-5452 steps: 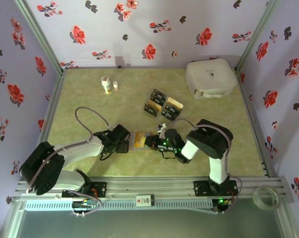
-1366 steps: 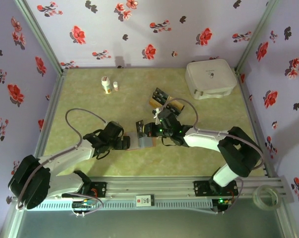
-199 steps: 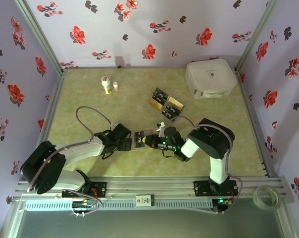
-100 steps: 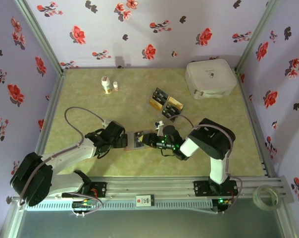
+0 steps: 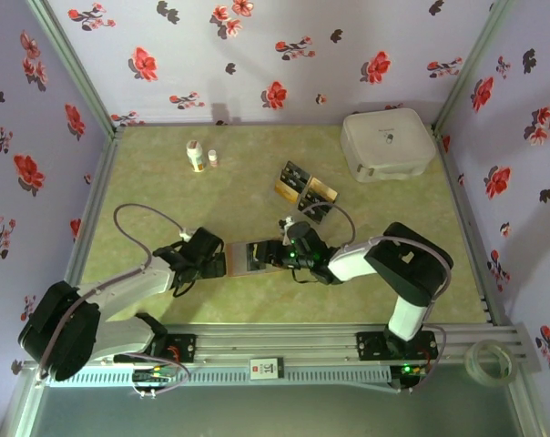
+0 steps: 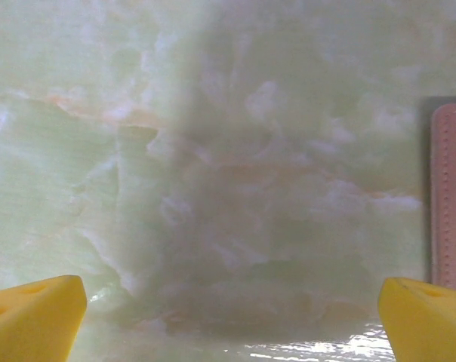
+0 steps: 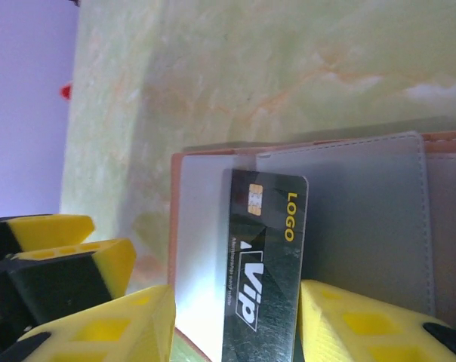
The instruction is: Put the credit cards into the card holder
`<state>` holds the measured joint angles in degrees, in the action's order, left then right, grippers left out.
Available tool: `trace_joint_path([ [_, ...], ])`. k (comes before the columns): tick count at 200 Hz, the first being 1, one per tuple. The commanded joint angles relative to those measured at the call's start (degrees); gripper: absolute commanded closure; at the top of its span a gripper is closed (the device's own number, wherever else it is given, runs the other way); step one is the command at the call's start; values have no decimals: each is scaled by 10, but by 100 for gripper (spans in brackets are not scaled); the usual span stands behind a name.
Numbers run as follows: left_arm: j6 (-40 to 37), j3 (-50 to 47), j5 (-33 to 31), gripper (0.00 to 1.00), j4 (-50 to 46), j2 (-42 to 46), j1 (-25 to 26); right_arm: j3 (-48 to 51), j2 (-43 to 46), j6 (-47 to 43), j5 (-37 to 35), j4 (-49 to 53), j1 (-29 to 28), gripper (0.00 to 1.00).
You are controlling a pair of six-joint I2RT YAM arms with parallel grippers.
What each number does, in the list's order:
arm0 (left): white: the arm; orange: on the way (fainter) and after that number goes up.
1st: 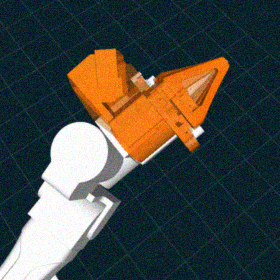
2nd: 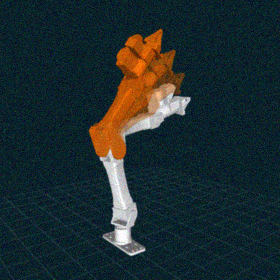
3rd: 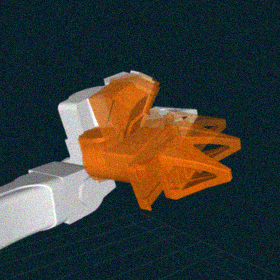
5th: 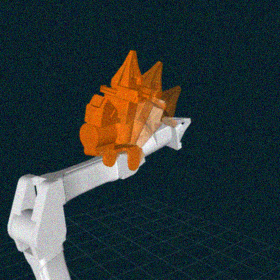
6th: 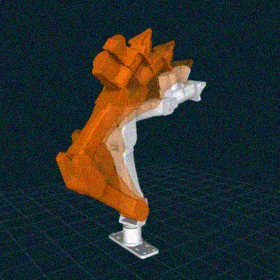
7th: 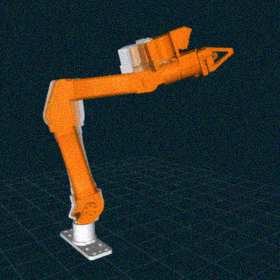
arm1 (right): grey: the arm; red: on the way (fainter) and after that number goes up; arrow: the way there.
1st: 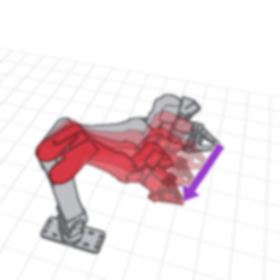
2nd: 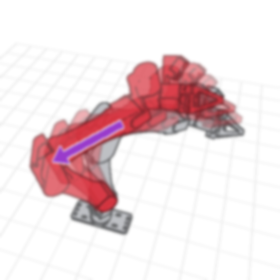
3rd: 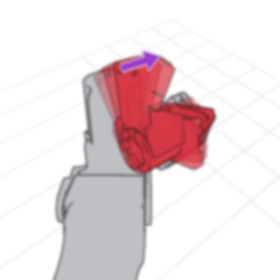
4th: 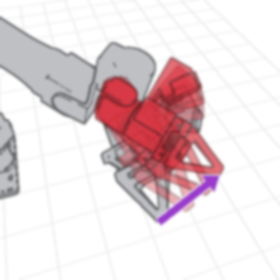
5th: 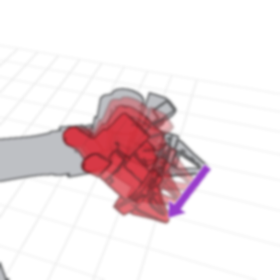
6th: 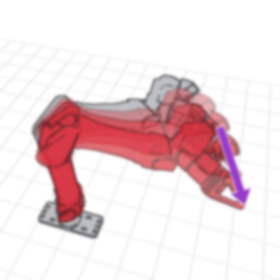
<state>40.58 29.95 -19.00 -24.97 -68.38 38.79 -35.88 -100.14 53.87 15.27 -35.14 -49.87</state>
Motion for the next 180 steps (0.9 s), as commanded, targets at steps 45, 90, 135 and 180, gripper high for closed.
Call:
trace_joint_path([
  [45, -3, 8, 8, 0, 15, -23, -13, -92, 35, -71, -84, 248, -11, 48],
  [90, -3, 14, 14, 0, 22, -44, -14, -131, 46, -108, -105, 326, -7, 50],
  [135, -6, 25, 16, 0, 19, -60, -14, -170, 28, -144, -134, 406, -2, 77],
  [180, -11, 36, 15, 0, 17, -80, -14, -191, 1, -157, -132, 420, -2, 91],
])
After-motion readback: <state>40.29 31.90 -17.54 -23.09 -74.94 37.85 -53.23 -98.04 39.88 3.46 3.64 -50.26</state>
